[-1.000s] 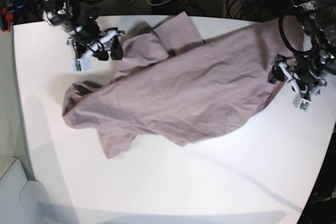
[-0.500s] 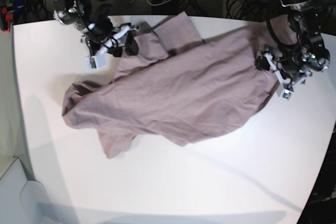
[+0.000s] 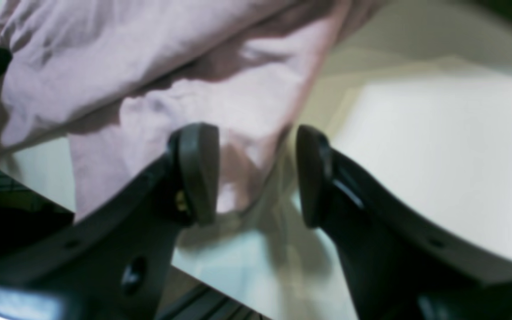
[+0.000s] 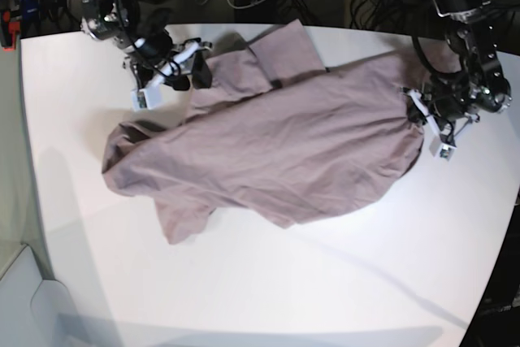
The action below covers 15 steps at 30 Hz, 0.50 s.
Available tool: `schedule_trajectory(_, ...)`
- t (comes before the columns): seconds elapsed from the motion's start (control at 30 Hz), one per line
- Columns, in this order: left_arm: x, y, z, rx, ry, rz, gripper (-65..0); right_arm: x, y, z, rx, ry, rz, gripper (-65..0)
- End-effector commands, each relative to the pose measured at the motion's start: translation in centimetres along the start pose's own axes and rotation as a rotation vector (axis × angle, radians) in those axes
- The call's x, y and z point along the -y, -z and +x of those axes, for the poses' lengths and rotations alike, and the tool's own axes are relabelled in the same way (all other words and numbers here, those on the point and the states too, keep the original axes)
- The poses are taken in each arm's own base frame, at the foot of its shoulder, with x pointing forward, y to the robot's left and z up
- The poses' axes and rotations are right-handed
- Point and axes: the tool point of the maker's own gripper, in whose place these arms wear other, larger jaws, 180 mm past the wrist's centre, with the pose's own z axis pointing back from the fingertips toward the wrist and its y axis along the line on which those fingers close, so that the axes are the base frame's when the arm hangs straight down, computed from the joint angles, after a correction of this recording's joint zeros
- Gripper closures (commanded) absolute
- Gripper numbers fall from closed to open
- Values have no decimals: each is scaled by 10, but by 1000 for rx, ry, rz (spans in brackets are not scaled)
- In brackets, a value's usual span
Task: Layout the t-shirt on the table in an organized manner, then fold the t-shirt properly
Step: 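Grasp the t-shirt edges with both grippers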
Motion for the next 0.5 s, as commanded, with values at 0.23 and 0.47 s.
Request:
schedule_trajectory(0.23,-6,0,-16,-77,14,28,-41,-38,14,-2,-7,-33,112,-288)
schedule_trajectory(0.47,-6,0,-19,-82,11,28,-40,-33,25,-9,-37,-24,109,-175)
